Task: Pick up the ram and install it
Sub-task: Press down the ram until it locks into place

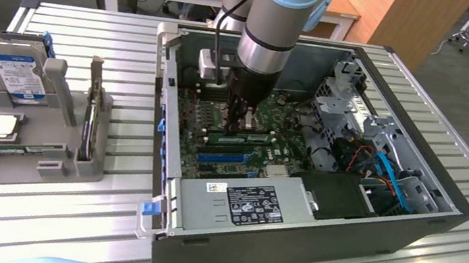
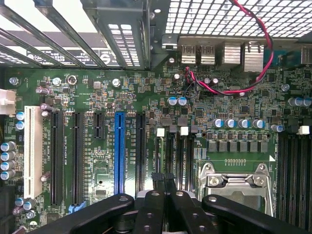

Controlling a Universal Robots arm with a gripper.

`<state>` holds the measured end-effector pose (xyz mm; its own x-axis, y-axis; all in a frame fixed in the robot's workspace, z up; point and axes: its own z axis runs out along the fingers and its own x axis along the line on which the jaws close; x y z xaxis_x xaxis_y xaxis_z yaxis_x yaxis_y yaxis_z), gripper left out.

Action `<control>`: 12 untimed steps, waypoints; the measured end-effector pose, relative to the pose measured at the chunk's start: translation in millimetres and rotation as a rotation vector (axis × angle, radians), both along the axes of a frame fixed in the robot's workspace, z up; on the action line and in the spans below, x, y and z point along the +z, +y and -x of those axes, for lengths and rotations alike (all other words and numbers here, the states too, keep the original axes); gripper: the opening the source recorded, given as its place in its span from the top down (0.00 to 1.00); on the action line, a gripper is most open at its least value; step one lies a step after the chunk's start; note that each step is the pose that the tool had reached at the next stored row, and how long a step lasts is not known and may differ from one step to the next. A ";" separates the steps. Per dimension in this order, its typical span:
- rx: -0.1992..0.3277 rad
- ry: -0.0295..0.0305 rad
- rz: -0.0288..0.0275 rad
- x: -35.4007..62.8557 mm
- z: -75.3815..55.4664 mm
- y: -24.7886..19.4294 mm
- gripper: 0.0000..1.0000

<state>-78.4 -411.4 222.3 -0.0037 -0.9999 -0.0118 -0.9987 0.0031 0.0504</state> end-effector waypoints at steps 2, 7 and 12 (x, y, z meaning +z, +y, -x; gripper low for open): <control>0.000 0.0000 0.0000 0.0 0.0 0.0 0.90; 0.000 0.0000 0.0000 -0.4 0.0 0.0 0.90; 0.000 0.0001 0.0002 -0.8 0.0 0.0 0.90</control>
